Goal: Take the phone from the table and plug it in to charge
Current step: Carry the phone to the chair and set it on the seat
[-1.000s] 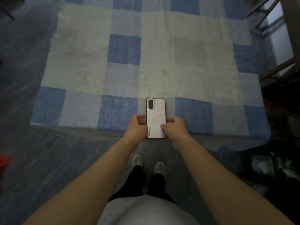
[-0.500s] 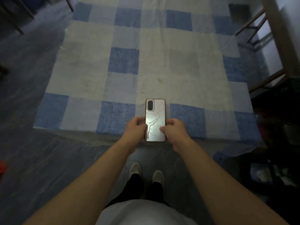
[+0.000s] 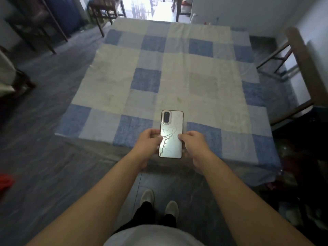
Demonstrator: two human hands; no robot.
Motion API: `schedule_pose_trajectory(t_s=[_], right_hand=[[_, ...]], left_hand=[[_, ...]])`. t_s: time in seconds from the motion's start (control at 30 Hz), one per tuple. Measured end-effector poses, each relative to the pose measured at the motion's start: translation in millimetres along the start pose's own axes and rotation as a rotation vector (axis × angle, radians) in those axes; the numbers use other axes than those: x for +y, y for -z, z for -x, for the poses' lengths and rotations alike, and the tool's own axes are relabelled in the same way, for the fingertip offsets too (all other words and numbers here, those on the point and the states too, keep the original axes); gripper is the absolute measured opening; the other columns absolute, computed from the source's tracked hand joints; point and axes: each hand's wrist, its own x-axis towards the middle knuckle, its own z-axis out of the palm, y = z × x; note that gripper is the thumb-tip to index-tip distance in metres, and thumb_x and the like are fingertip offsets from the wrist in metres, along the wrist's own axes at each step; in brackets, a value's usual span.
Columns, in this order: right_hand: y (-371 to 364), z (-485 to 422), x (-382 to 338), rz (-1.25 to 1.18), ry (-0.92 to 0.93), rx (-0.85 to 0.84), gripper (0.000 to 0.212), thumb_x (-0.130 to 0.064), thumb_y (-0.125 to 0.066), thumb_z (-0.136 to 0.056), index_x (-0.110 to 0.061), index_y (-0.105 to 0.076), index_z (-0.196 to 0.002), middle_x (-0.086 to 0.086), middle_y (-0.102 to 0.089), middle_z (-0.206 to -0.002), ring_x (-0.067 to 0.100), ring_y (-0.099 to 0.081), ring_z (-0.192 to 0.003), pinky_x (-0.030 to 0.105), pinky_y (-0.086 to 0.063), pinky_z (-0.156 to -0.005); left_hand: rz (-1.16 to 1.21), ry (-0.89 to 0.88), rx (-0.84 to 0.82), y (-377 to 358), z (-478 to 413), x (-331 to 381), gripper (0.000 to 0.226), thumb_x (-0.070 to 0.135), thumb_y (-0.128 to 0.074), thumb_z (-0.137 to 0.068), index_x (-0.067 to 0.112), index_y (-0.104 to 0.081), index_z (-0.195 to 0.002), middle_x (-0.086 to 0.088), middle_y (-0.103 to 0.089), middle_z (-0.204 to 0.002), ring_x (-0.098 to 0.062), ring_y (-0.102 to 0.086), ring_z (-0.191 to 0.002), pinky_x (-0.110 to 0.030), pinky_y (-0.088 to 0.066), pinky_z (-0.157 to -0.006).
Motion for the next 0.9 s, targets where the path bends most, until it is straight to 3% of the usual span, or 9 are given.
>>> schedule_pose_trajectory(t_s=[0.23, 0.47, 0.63, 0.77, 0.83, 0.9], right_hand=[[0.1, 21.6, -9.2, 0.052, 0.065, -0.117, 0.011, -0.017, -0.054, -0.103, -0.022, -0.059, -0.112, -0.009, -0.065, -0.096, 0.007, -0.065, -0.078, 0.024, -0.054, -0.052], [-12.1, 44.4, -21.9, 0.082, 0.118, -0.198, 0.011, -0.013, -0.054, -0.103, -0.014, -0.062, -0.11, -0.005, -0.069, -0.091, 0.014, -0.069, -0.08, 0.03, -0.059, -0.056], [-34.3, 58.9, -29.9, 0.107, 0.135, -0.23, 0.011, -0.011, -0.054, -0.102, -0.016, -0.063, -0.099, -0.001, -0.07, -0.093, 0.017, -0.07, -0.081, 0.044, -0.064, -0.074], [-59.7, 75.3, -35.2, 0.127, 0.138, -0.269, 0.018, -0.009, -0.053, -0.102, -0.006, -0.064, -0.116, 0.005, -0.072, -0.098, 0.018, -0.071, -0.078, 0.029, -0.059, -0.048], [-76.6, 85.0, -36.0, 0.142, 0.143, -0.288, 0.021, -0.006, -0.052, -0.101, -0.004, -0.063, -0.119, 0.007, -0.071, -0.097, 0.017, -0.07, -0.076, 0.025, -0.056, -0.044], [-97.1, 96.0, -35.0, 0.146, 0.141, -0.304, 0.021, -0.004, -0.052, -0.101, -0.002, -0.062, -0.119, 0.005, -0.071, -0.093, 0.015, -0.069, -0.071, 0.022, -0.052, -0.039]], left_hand=[[0.031, -0.035, 0.027, 8.8, 23.1, 1.2, 0.024, 0.005, -0.055, -0.103, 0.004, -0.06, -0.126, -0.017, -0.072, -0.119, -0.025, -0.072, -0.094, -0.031, -0.059, -0.064], [0.098, -0.054, 0.101, 26.6, 42.2, 0.0, 0.019, 0.001, -0.055, -0.097, 0.011, -0.066, -0.11, -0.012, -0.076, -0.108, -0.021, -0.074, -0.083, -0.028, -0.058, -0.055], [0.151, -0.066, 0.165, 50.2, 55.4, 3.9, 0.016, 0.001, -0.056, -0.096, 0.011, -0.067, -0.102, -0.006, -0.077, -0.091, -0.01, -0.076, -0.062, -0.025, -0.056, -0.049], [0.19, -0.083, 0.199, 79.0, 65.7, -1.1, 0.012, 0.012, -0.058, -0.1, 0.01, -0.068, -0.105, -0.014, -0.076, -0.105, -0.028, -0.073, -0.093, -0.037, -0.058, -0.076], [0.207, -0.097, 0.209, 96.1, 71.8, -6.6, 0.011, 0.014, -0.058, -0.101, 0.01, -0.067, -0.106, -0.015, -0.076, -0.107, -0.031, -0.071, -0.097, -0.042, -0.058, -0.083], [0.229, -0.11, 0.222, 116.1, 79.1, -14.1, 0.009, 0.014, -0.057, -0.102, 0.011, -0.066, -0.105, -0.015, -0.075, -0.105, -0.029, -0.071, -0.09, -0.041, -0.058, -0.079]])
